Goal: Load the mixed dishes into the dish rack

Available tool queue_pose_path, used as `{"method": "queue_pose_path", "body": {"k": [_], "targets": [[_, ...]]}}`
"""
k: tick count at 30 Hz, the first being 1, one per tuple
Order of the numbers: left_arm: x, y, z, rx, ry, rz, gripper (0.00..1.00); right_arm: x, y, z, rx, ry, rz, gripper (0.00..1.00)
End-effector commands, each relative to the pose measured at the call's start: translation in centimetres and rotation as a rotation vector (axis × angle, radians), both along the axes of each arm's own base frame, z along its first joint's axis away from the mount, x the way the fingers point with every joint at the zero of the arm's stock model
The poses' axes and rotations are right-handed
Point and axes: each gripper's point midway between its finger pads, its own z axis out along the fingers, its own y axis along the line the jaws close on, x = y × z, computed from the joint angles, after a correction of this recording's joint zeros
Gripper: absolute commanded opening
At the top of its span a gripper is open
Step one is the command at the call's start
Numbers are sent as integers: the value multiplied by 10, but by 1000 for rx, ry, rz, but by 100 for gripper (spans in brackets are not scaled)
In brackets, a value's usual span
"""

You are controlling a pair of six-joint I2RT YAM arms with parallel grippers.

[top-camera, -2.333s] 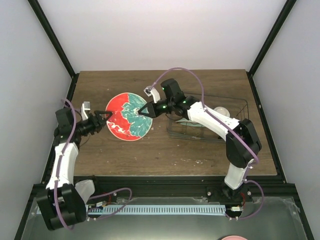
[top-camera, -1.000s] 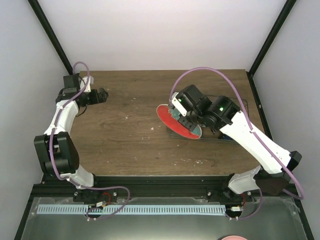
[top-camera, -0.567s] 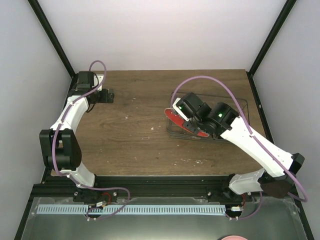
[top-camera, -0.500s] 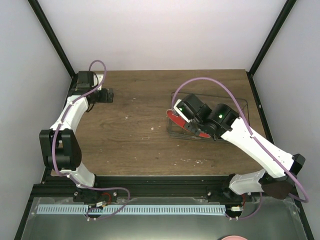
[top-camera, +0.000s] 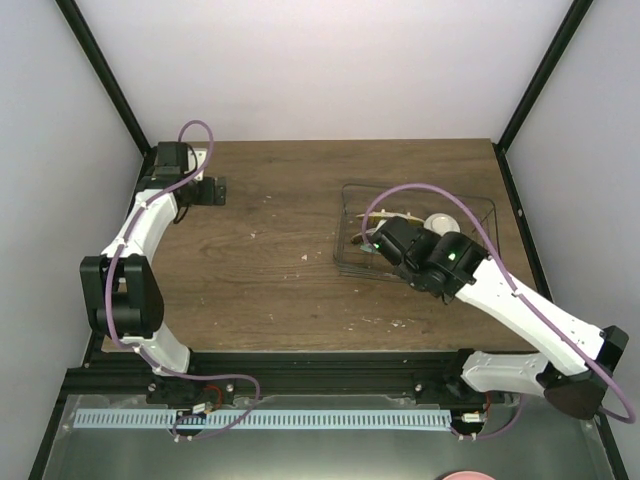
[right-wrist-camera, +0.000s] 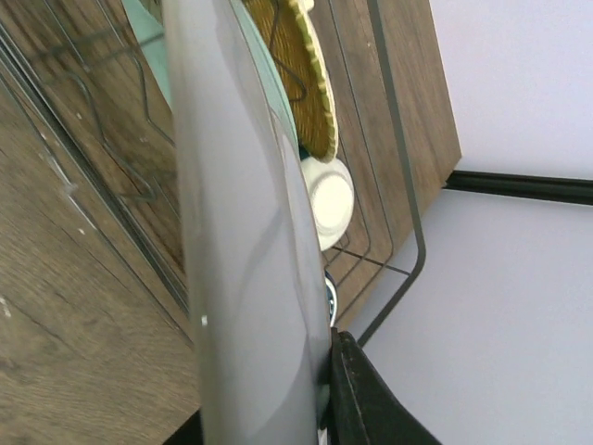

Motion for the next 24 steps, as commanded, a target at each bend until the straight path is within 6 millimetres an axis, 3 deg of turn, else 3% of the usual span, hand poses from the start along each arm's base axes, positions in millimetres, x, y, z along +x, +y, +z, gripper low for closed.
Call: {"method": "queue_pose_path", "body": {"k": [1, 13, 24], "targets": [[3, 0, 2, 6, 2, 3, 100, 19, -7, 27, -39, -196, -10, 1], [-4, 4, -3, 13, 16, 25, 100, 39, 24, 23, -68, -310, 174, 1], [-8, 2, -6, -13, 25, 41, 100, 41, 38, -2, -147, -298, 253, 1]]}}
